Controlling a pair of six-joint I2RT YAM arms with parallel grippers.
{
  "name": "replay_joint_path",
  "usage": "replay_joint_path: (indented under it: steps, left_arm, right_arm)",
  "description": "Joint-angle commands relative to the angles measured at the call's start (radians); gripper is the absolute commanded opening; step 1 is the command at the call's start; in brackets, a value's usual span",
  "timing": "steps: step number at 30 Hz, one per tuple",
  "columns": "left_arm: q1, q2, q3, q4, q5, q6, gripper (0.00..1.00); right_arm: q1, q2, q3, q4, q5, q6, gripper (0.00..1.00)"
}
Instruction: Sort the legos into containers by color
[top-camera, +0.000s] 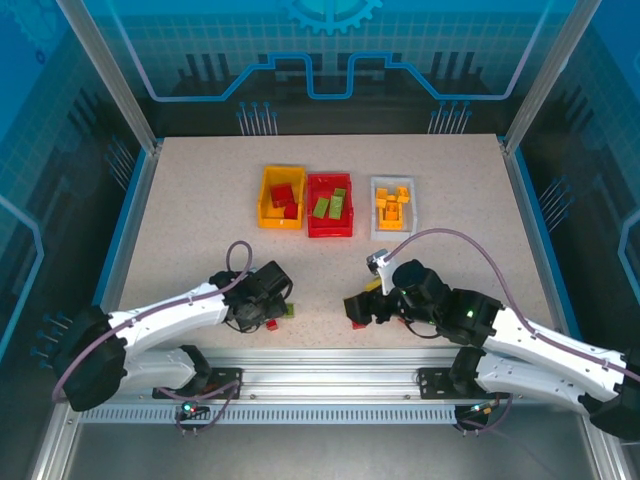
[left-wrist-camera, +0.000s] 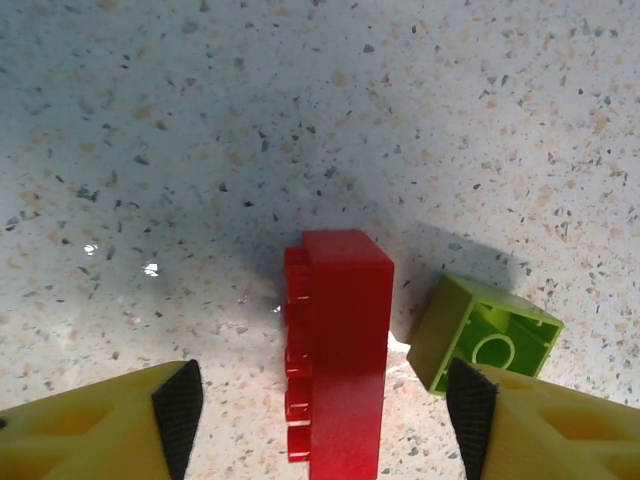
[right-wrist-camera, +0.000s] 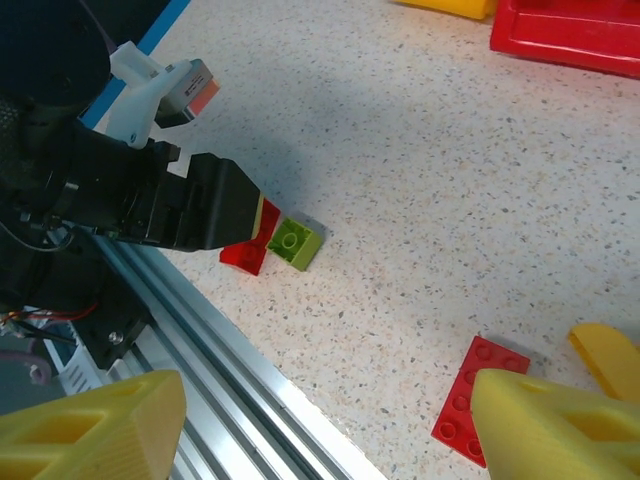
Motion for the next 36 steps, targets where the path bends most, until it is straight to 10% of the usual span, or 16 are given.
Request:
replay_joint_path:
  steps: [1, 16, 25, 36]
  left_arm:
    - [0.006, 0.027, -0.025, 0.038, 0.017, 0.016, 0.62]
    - [0.028, 0.004, -0.019, 0.061, -0.054, 0.110, 0.22]
    - [0.250, 0.025, 0.292, -0.043, -0.057, 0.436, 0.21]
    - [0.423, 0.474, 0.801, -0.026, -0.031, 0.696, 0.20]
  right_arm:
    - [0.014, 0.026, 0.010, 0.012, 0.020, 0.025, 0.76]
    - [0.032, 0.101, 0.059, 0.054, 0.034, 0.040, 0.74]
    - [0.030, 0.138, 0.139, 0.125, 0.157, 0.049, 0.74]
    - [-0.049, 0.316, 0.272, 0.217, 0.128, 0.044, 0.74]
